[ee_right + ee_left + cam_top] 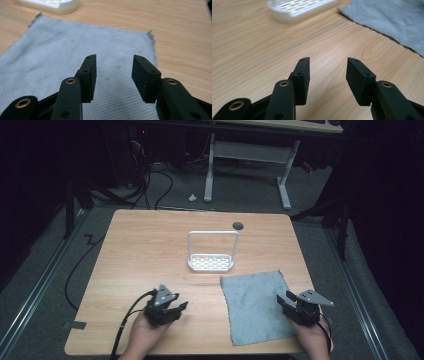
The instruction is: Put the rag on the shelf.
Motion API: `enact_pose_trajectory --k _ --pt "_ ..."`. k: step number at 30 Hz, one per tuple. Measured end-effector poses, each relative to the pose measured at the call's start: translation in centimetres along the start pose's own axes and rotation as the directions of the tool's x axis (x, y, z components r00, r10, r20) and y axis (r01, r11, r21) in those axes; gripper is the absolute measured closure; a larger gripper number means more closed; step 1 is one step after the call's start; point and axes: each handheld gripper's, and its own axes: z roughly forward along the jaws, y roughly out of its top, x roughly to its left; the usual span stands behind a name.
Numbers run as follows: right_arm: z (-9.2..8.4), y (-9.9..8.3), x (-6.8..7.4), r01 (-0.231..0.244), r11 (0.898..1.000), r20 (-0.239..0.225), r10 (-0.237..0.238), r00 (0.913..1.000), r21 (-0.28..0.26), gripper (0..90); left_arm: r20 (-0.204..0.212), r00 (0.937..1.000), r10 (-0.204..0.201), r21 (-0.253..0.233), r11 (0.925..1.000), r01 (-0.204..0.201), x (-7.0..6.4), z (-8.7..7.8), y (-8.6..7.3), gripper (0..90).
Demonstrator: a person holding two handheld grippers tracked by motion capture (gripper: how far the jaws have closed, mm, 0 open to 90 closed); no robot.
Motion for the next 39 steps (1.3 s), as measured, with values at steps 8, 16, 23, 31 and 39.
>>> enact_pose_trajectory --k 8,16,23,31,39 --pt "0.5 -0.3 0.1 0.003 1.0 -0.022 -0.003 0.9998 0.023 53.8 0.02 0.9927 -0.119 -0.023 0.9926 0.119 2.8 -0.9 -1.3 52.3" --pt "0.4 -0.2 0.9 0.062 0.998 -0.03 -0.062 0.9976 0.009 55.9 0.039 0.9882 -0.148 -0.024 0.9885 0.149 3.3 -0.5 -2.1 55.4" --pt "0.3 0.2 1.7 0.062 0.998 -0.097 -0.062 0.9934 0.006 68.9 0.042 0.9895 -0.139 -0.033 0.9896 0.14 3.1 -0.5 -2.0 58.0" --pt "1.0 1.1 5.3 0.187 0.982 -0.172 -0.177 0.9691 0.041 90.0 0.062 0.985 -0.161 -0.033 0.986 0.164 3.2 -0.8 -1.6 61.8" --pt "3.1 0.5 7.2 0.243 0.958 -0.237 -0.204 0.9498 0.151 90.0 0.045 0.989 -0.141 -0.042 0.9888 0.143 3.2 -1.1 -1.5 58.7"
